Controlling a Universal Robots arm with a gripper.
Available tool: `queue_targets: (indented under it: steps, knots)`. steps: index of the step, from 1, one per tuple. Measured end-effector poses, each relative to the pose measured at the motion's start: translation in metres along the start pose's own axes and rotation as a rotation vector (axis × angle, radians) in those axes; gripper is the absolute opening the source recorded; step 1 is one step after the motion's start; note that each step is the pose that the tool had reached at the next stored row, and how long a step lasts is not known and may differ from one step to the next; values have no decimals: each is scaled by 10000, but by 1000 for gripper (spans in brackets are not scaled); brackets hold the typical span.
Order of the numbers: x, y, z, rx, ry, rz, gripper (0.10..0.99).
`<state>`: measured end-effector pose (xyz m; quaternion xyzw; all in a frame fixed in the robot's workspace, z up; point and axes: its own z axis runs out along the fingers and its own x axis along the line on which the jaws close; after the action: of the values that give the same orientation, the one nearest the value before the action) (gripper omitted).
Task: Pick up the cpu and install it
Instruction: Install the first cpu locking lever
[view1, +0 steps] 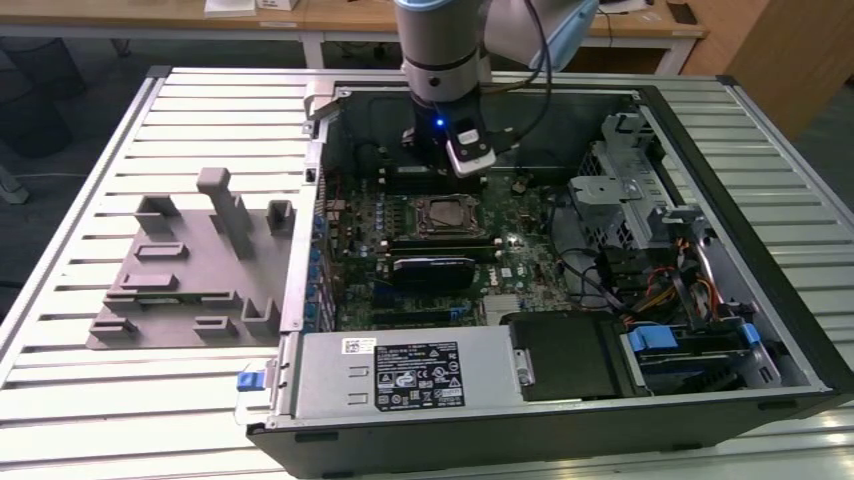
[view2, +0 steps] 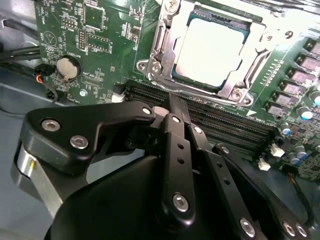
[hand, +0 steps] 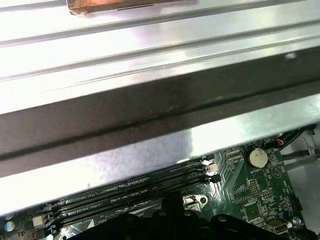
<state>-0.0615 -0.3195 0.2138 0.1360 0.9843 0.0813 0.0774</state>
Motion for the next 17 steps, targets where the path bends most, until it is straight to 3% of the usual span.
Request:
queue_targets:
  steps: [4, 13, 15, 17]
  knots:
    - [-6, 9, -46, 1, 1, 0, 106]
    - [-7, 10, -49, 27, 7, -2, 106]
    - [-11, 10, -48, 100, 76, 0, 106]
    - [-14, 10, -45, 238, 210, 7, 106]
